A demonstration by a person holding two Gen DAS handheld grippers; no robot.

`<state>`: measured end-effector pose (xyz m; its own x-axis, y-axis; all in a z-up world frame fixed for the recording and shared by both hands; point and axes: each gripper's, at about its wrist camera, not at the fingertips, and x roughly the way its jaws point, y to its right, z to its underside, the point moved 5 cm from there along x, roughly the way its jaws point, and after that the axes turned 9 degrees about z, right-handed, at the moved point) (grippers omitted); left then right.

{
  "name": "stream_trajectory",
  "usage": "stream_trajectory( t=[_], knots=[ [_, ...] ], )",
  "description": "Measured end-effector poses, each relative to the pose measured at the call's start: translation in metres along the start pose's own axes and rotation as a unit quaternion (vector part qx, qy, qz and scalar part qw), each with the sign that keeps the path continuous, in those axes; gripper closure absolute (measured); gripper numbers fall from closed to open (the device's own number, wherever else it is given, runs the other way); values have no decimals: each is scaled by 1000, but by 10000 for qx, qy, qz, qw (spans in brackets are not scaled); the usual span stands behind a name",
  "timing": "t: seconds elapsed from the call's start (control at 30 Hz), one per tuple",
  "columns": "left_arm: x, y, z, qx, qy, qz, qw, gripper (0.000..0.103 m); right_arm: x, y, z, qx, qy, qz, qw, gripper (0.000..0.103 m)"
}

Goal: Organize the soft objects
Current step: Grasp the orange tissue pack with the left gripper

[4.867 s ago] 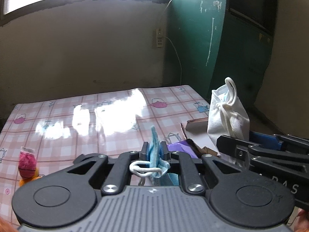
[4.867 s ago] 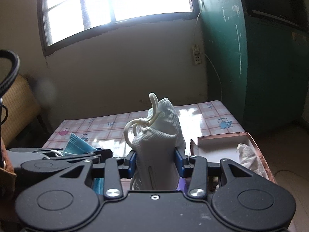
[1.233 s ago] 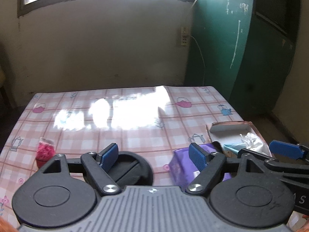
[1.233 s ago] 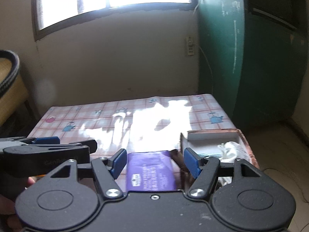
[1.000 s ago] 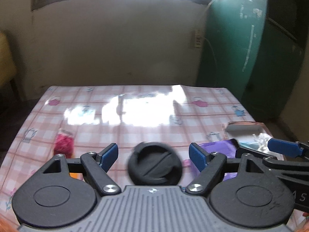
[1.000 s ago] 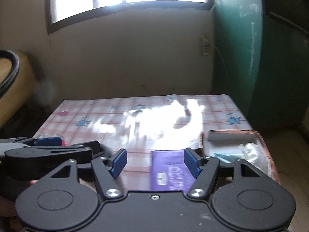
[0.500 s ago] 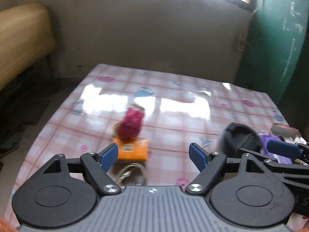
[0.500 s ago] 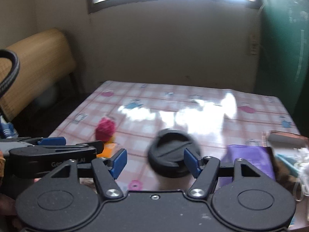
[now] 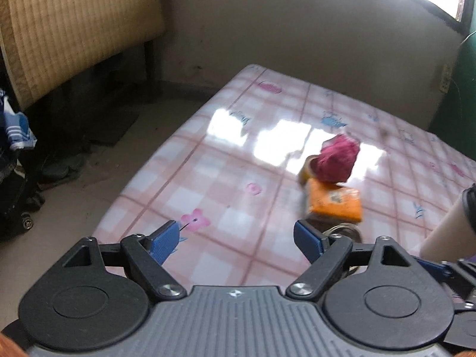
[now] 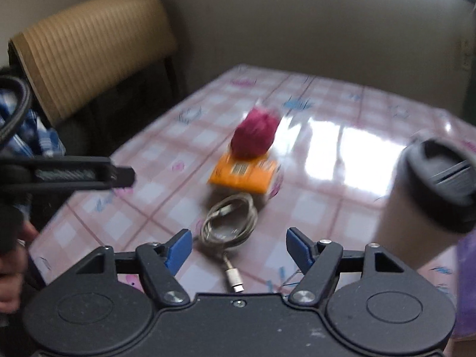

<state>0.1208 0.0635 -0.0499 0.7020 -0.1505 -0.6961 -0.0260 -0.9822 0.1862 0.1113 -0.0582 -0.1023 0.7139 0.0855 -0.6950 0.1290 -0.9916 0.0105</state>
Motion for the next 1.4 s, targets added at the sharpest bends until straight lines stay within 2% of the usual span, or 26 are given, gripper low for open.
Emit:
stream_trajectory(
  t=[0.13, 0.23, 0.3, 0.33, 0.37, 0.5, 0.7, 0.97, 1.03, 1.07, 1.2, 1.4],
  knots=[
    [8, -3, 1, -21, -65, -4, 10000, 17, 26, -15, 0, 35, -57, -16, 10000, 14],
    [14, 0, 2, 22, -98, 22, 9999, 16, 45, -22, -2, 10, -120, 196, 9997, 13],
    [21, 1, 5, 37, -107, 74, 9999, 16, 56, -23, -1, -44, -138, 223, 9996, 14],
    [24, 4, 4, 57, -130, 116, 9998, 15, 57, -22, 0, -89, -54, 291, 9995, 20],
    [27, 6, 5, 84, -143, 151, 9997, 15, 55, -21, 0, -144, -15, 307, 9994, 31],
    [47, 24, 3, 262, -162, 404, 9987, 9, 43, 0, 6, 28, -3, 432, 9991, 32],
    [82, 65, -6, 396, -171, 703, 9966, 8, 10, 30, 25, 126, 34, 551, 9984, 32],
    [119, 100, -5, 791, -348, 464, 9952, 8, -4, 50, 34, 371, 57, 560, 9977, 32],
    [124, 100, -2, 943, -374, 287, 9944, 20, -6, 51, 32, 394, 92, 553, 9976, 32],
    [123, 99, 0, 996, -347, 282, 9940, 28, -7, 52, 31, 415, 112, 541, 9976, 32],
    [105, 92, 3, 1068, -218, 416, 9932, 29, -16, 53, 31, 424, 188, 500, 9977, 32],
    [45, 71, 18, 1133, 77, 479, 9924, 30, -38, 51, 30, 427, 328, 399, 9978, 32]
  ],
)
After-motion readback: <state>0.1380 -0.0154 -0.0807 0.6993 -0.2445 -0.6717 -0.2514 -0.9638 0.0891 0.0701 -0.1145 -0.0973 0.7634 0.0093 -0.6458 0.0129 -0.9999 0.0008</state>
